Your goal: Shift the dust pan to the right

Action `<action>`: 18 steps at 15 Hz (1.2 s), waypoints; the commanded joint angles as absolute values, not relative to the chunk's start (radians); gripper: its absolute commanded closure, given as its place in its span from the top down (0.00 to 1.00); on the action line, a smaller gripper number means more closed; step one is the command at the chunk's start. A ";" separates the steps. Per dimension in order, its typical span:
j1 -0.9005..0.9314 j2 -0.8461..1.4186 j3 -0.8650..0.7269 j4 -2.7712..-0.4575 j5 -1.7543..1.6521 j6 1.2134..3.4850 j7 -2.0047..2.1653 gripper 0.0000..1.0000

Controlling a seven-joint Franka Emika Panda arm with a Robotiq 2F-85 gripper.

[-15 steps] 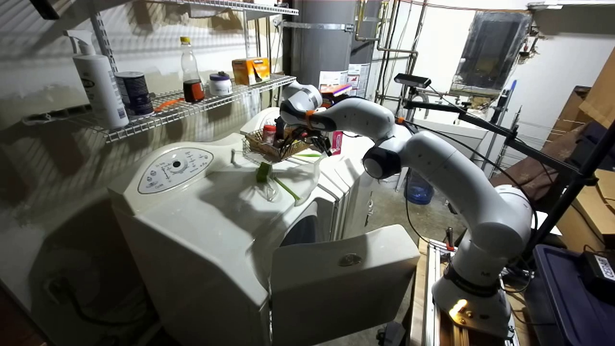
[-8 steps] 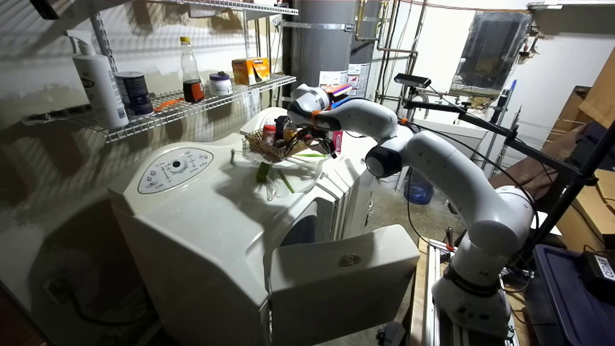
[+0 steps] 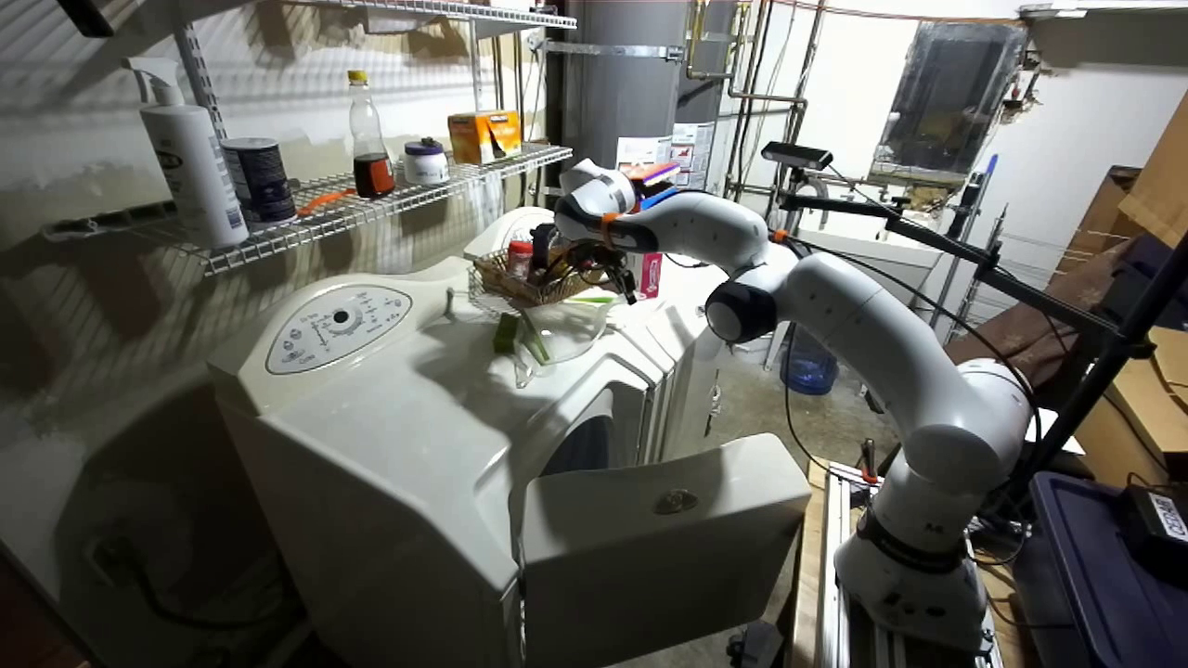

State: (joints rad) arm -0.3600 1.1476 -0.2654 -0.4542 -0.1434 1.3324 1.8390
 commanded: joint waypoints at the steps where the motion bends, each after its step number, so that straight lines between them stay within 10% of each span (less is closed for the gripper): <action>1: -0.350 1.171 -0.267 -0.441 -0.148 1.353 1.866 0.13; 18: -0.320 1.173 -0.324 -0.438 -0.211 1.131 1.908 0.13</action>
State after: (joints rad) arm -0.3282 1.1721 -0.3195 -0.4545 -0.1922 1.1524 1.8835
